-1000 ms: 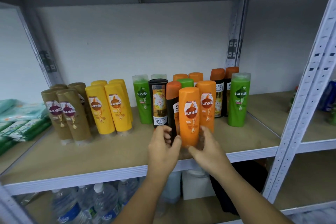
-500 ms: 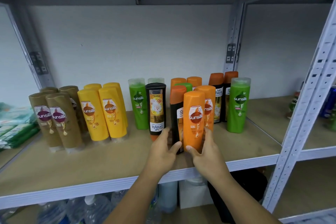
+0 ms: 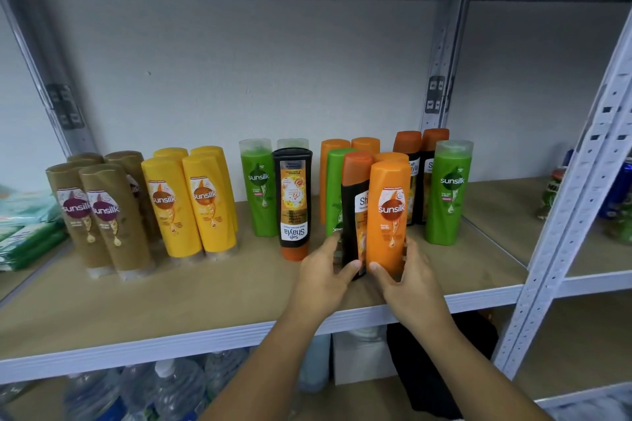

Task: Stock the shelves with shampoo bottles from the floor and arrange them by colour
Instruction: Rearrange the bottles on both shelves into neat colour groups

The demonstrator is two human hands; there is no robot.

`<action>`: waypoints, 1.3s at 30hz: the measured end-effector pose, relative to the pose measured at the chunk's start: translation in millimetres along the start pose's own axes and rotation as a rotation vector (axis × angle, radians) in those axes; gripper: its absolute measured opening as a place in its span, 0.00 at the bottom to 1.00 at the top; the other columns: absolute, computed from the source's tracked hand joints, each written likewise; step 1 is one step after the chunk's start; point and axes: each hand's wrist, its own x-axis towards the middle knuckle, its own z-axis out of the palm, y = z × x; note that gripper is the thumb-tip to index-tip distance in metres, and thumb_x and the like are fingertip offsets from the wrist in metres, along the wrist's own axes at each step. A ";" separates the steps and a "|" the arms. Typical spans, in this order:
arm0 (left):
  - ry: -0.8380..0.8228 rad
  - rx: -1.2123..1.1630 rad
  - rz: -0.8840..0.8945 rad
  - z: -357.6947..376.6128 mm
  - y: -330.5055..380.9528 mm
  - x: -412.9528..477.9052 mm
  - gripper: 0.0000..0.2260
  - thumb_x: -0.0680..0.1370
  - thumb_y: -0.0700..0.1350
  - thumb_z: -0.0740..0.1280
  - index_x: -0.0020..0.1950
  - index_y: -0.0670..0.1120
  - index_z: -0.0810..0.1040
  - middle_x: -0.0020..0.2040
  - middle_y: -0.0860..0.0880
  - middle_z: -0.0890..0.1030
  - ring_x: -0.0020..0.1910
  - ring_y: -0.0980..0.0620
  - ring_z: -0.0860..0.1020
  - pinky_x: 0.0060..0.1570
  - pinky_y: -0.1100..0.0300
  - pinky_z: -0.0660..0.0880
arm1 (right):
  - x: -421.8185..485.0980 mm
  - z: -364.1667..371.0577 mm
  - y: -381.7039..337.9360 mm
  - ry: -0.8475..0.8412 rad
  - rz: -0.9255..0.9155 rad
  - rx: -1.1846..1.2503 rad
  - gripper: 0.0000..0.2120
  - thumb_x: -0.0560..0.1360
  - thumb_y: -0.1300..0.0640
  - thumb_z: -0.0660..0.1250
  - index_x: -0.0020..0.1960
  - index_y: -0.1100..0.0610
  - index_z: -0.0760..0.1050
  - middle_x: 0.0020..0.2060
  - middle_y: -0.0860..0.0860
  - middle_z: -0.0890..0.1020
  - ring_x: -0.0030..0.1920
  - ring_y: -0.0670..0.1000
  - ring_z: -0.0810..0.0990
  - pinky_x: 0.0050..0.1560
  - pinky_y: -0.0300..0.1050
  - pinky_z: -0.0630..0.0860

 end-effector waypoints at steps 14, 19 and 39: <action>-0.171 0.453 -0.033 -16.3 -2.3 -22.2 0.17 0.81 0.57 0.64 0.61 0.46 0.76 0.53 0.46 0.80 0.53 0.44 0.78 0.50 0.50 0.76 | 26.9 -49.3 30.1 0.021 0.153 -0.027 0.30 0.80 0.47 0.66 0.78 0.54 0.63 0.71 0.54 0.73 0.71 0.55 0.72 0.71 0.52 0.69; -0.197 0.548 -0.068 -12.1 -6.6 -18.5 0.16 0.82 0.57 0.62 0.51 0.44 0.74 0.50 0.47 0.77 0.53 0.45 0.76 0.44 0.57 0.65 | 55.3 -55.5 47.5 0.122 0.216 0.026 0.32 0.77 0.47 0.70 0.77 0.54 0.64 0.68 0.55 0.73 0.69 0.57 0.73 0.68 0.54 0.71; -0.239 0.695 0.004 -8.0 -16.7 -11.1 0.28 0.84 0.61 0.53 0.77 0.45 0.66 0.79 0.48 0.64 0.79 0.50 0.59 0.76 0.56 0.53 | 114.4 -46.1 69.0 0.207 0.208 0.034 0.24 0.74 0.54 0.75 0.65 0.55 0.68 0.53 0.51 0.78 0.58 0.59 0.78 0.51 0.45 0.69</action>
